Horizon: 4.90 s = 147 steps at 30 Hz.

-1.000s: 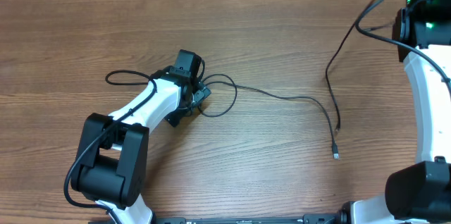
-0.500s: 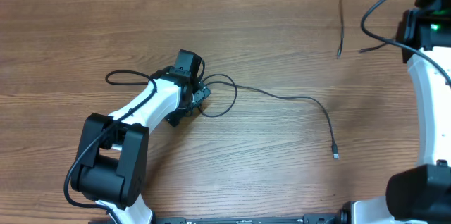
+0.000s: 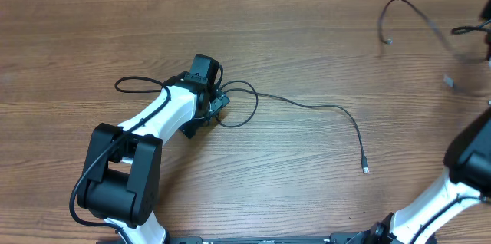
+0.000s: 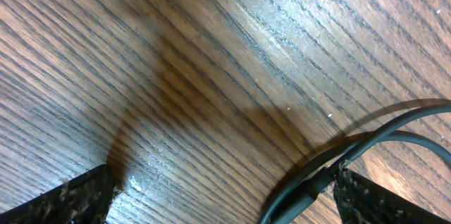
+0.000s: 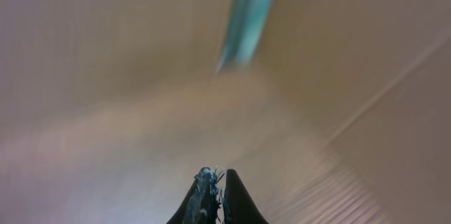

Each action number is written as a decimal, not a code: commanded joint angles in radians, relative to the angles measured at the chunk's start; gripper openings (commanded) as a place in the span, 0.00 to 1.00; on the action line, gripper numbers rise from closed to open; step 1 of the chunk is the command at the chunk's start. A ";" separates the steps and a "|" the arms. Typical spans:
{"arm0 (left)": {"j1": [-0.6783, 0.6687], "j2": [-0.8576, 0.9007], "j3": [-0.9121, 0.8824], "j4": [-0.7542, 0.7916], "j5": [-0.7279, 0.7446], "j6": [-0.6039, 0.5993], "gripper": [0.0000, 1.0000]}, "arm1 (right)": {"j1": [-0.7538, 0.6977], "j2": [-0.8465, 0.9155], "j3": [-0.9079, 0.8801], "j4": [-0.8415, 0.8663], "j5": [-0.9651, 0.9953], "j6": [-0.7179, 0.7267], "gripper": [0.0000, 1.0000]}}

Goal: Untangle cables

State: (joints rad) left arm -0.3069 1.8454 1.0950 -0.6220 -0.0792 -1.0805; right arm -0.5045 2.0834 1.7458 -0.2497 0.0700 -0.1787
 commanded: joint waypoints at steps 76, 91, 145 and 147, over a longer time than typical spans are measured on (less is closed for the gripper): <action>0.005 0.031 -0.033 -0.005 0.001 0.011 0.99 | 0.715 0.198 0.072 -0.179 0.023 0.200 0.76; 0.005 0.031 -0.033 -0.005 0.001 0.011 1.00 | 0.710 0.336 0.050 -0.211 -0.132 0.200 0.57; 0.005 0.031 -0.033 -0.005 0.001 0.011 1.00 | 0.284 0.100 0.189 -0.877 -0.188 0.366 1.00; 0.005 0.031 -0.033 -0.005 0.001 0.011 0.99 | 0.345 0.074 0.189 -0.921 -0.190 0.361 1.00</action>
State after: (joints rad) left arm -0.3069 1.8454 1.0950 -0.6220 -0.0792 -1.0805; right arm -0.2565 2.2341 1.9278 -1.1324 -0.1005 0.2298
